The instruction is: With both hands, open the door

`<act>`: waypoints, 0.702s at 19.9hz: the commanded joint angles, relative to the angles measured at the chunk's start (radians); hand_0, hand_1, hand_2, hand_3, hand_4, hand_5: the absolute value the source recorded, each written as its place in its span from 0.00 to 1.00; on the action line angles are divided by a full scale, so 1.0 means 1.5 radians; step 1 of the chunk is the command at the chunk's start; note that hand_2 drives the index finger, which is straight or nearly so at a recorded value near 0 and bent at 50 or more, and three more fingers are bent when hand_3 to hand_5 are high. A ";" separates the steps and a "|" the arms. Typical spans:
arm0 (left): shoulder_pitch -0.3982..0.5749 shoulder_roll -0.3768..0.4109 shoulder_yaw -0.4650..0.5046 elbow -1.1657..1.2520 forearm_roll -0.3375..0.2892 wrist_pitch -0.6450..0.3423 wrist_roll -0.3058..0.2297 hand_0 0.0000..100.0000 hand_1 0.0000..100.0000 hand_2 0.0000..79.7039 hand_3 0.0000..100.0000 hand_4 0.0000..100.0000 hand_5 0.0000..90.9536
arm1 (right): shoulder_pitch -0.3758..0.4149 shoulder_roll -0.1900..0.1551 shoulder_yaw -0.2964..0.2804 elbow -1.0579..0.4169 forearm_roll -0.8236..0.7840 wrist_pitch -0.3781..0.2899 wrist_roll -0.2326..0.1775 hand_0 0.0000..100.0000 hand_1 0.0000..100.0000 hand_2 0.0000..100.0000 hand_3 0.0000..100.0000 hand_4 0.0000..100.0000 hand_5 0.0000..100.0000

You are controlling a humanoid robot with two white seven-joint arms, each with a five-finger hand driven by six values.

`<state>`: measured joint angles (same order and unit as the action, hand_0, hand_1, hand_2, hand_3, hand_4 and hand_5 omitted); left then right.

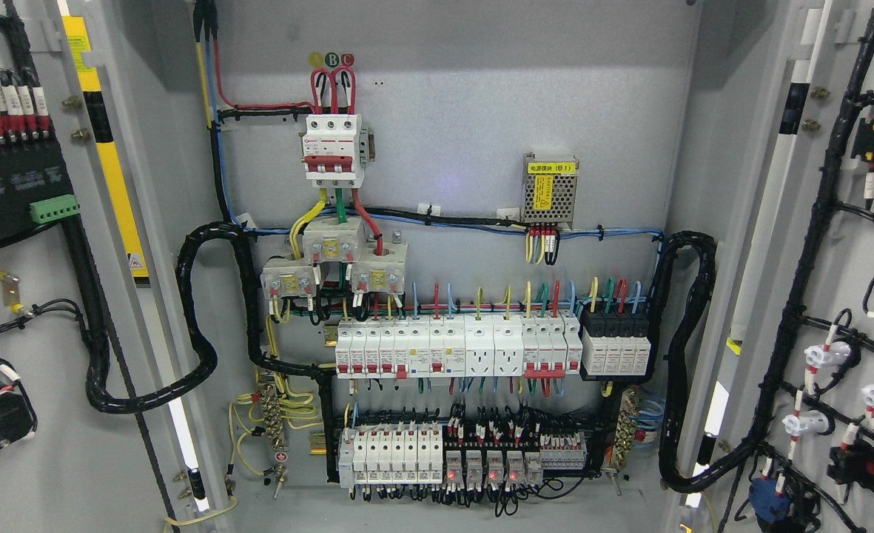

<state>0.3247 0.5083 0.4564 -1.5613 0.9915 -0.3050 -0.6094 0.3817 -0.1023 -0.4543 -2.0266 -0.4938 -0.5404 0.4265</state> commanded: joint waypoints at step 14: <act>0.011 0.014 -0.110 -0.140 0.001 -0.002 0.000 0.12 0.56 0.00 0.00 0.00 0.00 | -0.002 -0.012 0.029 0.000 -0.001 -0.002 0.000 0.00 0.50 0.04 0.00 0.00 0.00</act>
<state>0.3338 0.5263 0.3888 -1.6491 0.9974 -0.3022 -0.6128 0.3793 -0.1060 -0.4526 -2.0253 -0.4942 -0.5404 0.4256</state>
